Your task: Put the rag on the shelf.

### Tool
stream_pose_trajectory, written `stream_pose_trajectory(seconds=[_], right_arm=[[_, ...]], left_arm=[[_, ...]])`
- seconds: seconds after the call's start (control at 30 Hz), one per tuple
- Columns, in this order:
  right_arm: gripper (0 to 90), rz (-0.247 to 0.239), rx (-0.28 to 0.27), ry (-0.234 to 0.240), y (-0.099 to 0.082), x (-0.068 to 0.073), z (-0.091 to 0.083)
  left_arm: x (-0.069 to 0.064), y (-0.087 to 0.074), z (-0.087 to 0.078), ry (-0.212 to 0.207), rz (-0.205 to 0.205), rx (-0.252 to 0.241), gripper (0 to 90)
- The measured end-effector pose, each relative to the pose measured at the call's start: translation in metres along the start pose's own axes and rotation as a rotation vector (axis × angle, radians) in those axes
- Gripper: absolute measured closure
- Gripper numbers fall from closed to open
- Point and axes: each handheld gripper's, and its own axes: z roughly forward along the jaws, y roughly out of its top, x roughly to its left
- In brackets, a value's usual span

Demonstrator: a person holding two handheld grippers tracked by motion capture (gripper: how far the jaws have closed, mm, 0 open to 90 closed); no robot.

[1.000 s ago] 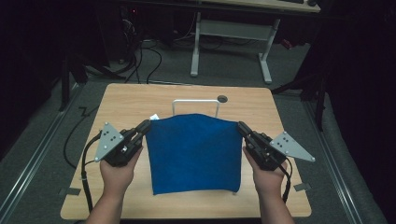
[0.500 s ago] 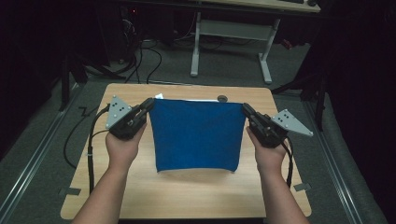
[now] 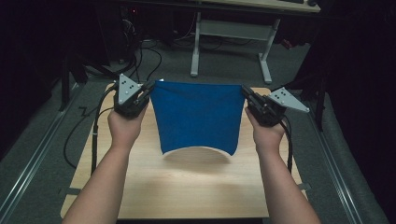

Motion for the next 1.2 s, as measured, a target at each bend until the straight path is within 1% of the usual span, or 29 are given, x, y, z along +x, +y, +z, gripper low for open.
stream_pose_trajectory(seconds=[0.1,0.13,0.17,0.2,0.23,0.27,0.33,0.37,0.4,0.43,0.47,0.5,0.53,0.57,0.6,0.63,0.7,0.73,0.8,0.83,0.87,0.9,0.93,0.97,1.0,1.03,1.07,1.1,1.2], right_arm=[[88.2,0.001,0.004,-0.009,0.005,-0.005,0.009],[88.2,0.000,0.005,-0.017,0.007,-0.009,0.016],[88.2,0.000,0.005,-0.017,0.007,-0.009,0.016],[88.2,-0.006,0.011,-0.031,0.009,-0.013,0.023],[88.2,-0.003,0.013,-0.030,0.009,-0.014,0.026],[88.2,-0.003,0.013,-0.030,0.009,-0.014,0.026],[88.2,-0.011,0.031,-0.042,0.010,-0.019,0.036],[88.2,-0.019,0.050,-0.051,0.009,-0.024,0.045],[88.2,-0.019,0.050,-0.051,0.009,-0.024,0.045],[88.2,-0.030,0.072,-0.064,0.007,-0.028,0.055],[88.2,-0.030,0.072,-0.064,0.007,-0.028,0.055],[88.2,-0.020,0.087,-0.072,0.005,-0.030,0.060],[88.2,-0.011,0.100,-0.081,0.002,-0.032,0.065],[88.2,-0.015,0.135,-0.093,-0.006,-0.037,0.076],[88.2,-0.015,0.135,-0.093,-0.006,-0.037,0.076],[88.1,-0.014,0.181,-0.091,-0.016,-0.041,0.086],[88.1,-0.014,0.228,-0.089,-0.027,-0.045,0.094],[88.1,-0.014,0.228,-0.089,-0.027,-0.045,0.094],[88.1,-0.005,0.255,-0.090,-0.036,-0.048,0.098],[88.2,0.029,0.274,-0.084,-0.046,-0.052,0.099],[88.2,0.029,0.274,-0.084,-0.046,-0.052,0.099],[88.2,0.039,0.297,-0.078,-0.057,-0.054,0.099],[88.2,0.039,0.297,-0.078,-0.057,-0.054,0.099],[88.1,0.040,0.318,-0.067,-0.067,-0.054,0.100],[88.1,0.040,0.318,-0.067,-0.067,-0.054,0.100],[88.1,0.042,0.334,-0.061,-0.076,-0.053,0.100],[88.1,0.042,0.334,-0.061,-0.076,-0.053,0.100],[88.1,0.047,0.353,-0.056,-0.086,-0.052,0.099],[88.1,0.056,0.363,-0.050,-0.094,-0.052,0.099]], left_arm=[[0.005,0.005,0.007,0.003,-0.014,-0.001,87.3],[0.006,0.007,0.010,0.005,-0.008,0.003,87.3],[0.007,0.008,0.014,0.009,0.002,0.005,87.3],[0.009,0.010,0.020,0.019,0.027,0.017,87.3],[0.011,0.011,0.026,0.023,0.033,0.026,87.3],[0.011,0.011,0.026,0.023,0.033,0.026,87.3],[0.015,0.011,0.034,0.025,0.021,0.036,87.3],[0.019,0.009,0.043,0.026,0.015,0.053,87.3],[0.019,0.009,0.043,0.026,0.015,0.053,87.3],[0.022,0.006,0.056,0.032,0.017,0.078,87.3],[0.022,0.006,0.056,0.032,0.017,0.078,87.3],[0.024,0.003,0.062,0.030,0.010,0.093,87.3],[0.025,0.000,0.068,0.028,0.004,0.111,87.3],[0.027,-0.007,0.077,0.029,-0.003,0.141,87.2],[0.027,-0.007,0.077,0.029,-0.003,0.141,87.2],[0.029,-0.013,0.083,0.026,-0.014,0.171,87.2],[0.030,-0.023,0.092,0.020,-0.015,0.214,87.2],[0.030,-0.028,0.095,0.012,-0.018,0.236,87.2],[0.029,-0.038,0.100,-0.013,-0.035,0.264,87.2],[0.028,-0.048,0.103,-0.027,-0.042,0.285,87.2],[0.028,-0.048,0.103,-0.027,-0.042,0.285,87.2],[0.028,-0.061,0.104,-0.044,-0.053,0.314,87.2],[0.028,-0.061,0.104,-0.044,-0.053,0.314,87.2],[0.027,-0.070,0.103,-0.052,-0.061,0.326,87.2],[0.027,-0.070,0.103,-0.052,-0.061,0.326,87.2],[0.026,-0.079,0.102,-0.065,-0.071,0.337,87.2],[0.026,-0.079,0.102,-0.065,-0.071,0.337,87.2],[0.025,-0.086,0.101,-0.072,-0.084,0.346,87.2],[0.022,-0.098,0.101,-0.093,-0.089,0.372,87.2]])
